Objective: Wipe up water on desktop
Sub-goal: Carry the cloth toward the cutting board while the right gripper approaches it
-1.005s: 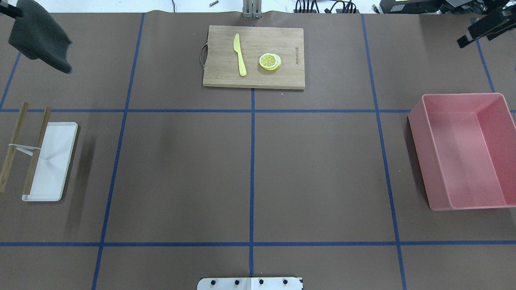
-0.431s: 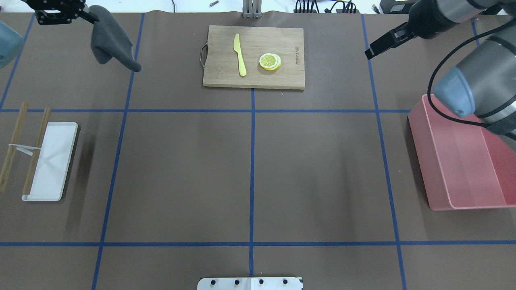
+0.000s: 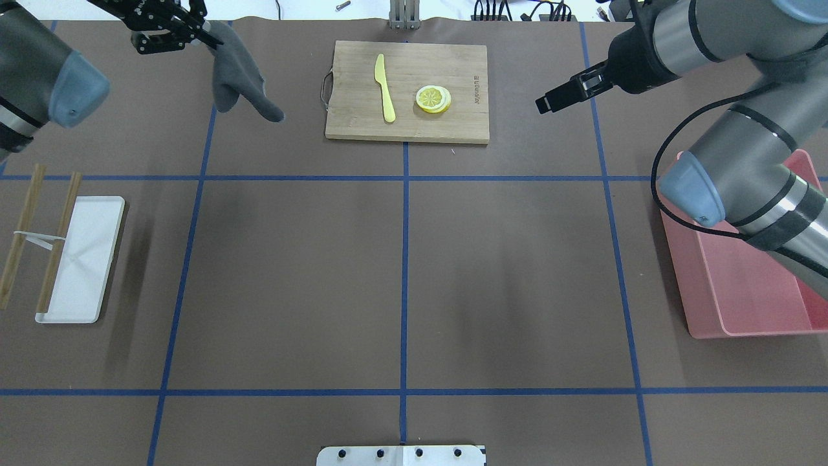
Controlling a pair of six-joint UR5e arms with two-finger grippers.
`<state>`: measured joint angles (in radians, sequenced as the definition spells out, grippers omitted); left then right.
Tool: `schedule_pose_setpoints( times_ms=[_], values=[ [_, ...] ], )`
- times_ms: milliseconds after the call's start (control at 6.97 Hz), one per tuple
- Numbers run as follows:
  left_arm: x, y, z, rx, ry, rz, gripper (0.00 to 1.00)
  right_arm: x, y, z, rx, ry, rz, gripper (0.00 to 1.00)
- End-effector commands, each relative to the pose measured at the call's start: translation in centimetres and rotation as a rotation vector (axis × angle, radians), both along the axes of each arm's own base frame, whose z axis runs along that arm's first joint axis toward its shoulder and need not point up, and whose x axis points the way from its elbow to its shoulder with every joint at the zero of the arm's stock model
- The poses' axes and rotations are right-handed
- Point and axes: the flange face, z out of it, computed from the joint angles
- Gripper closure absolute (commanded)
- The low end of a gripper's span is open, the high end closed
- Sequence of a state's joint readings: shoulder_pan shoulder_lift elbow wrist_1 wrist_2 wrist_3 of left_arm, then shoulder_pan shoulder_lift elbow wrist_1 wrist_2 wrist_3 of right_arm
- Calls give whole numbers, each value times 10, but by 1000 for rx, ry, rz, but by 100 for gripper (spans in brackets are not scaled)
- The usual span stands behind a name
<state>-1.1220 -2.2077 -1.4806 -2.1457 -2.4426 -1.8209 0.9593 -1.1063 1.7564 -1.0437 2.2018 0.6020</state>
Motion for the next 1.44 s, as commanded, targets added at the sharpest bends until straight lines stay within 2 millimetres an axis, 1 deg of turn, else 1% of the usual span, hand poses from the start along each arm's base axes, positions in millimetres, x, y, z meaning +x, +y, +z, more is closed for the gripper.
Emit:
schedule_pose_setpoints(
  times_ms=[0,144,287,431,574,718,861,1005,1148,1292],
  values=[
    [53,9,-42,-52,22,-34,100,-50,22,-31,71,-21,8,6],
    [69,14,-55,-80,34,-46,100,-72,32,-41,107,-18,36,6],
    [94,23,-71,-122,50,-62,100,-94,44,-43,153,-13,94,5],
    [120,33,-89,-145,65,-86,100,-107,50,-44,174,-10,129,5],
    [147,48,-105,-185,84,-98,100,-114,52,-55,186,-19,133,6],
    [174,64,-126,-208,107,-103,100,-120,55,-65,195,-30,138,5],
    [188,73,-148,-234,117,-100,100,-126,59,-68,200,-31,146,5],
    [193,76,-160,-245,106,-95,100,-128,61,-68,201,-30,144,6],
    [205,83,-164,-249,107,-85,100,-133,65,-68,201,-31,134,7],
    [208,82,-165,-249,106,-100,100,-135,67,-68,204,-30,136,8]
  ],
)
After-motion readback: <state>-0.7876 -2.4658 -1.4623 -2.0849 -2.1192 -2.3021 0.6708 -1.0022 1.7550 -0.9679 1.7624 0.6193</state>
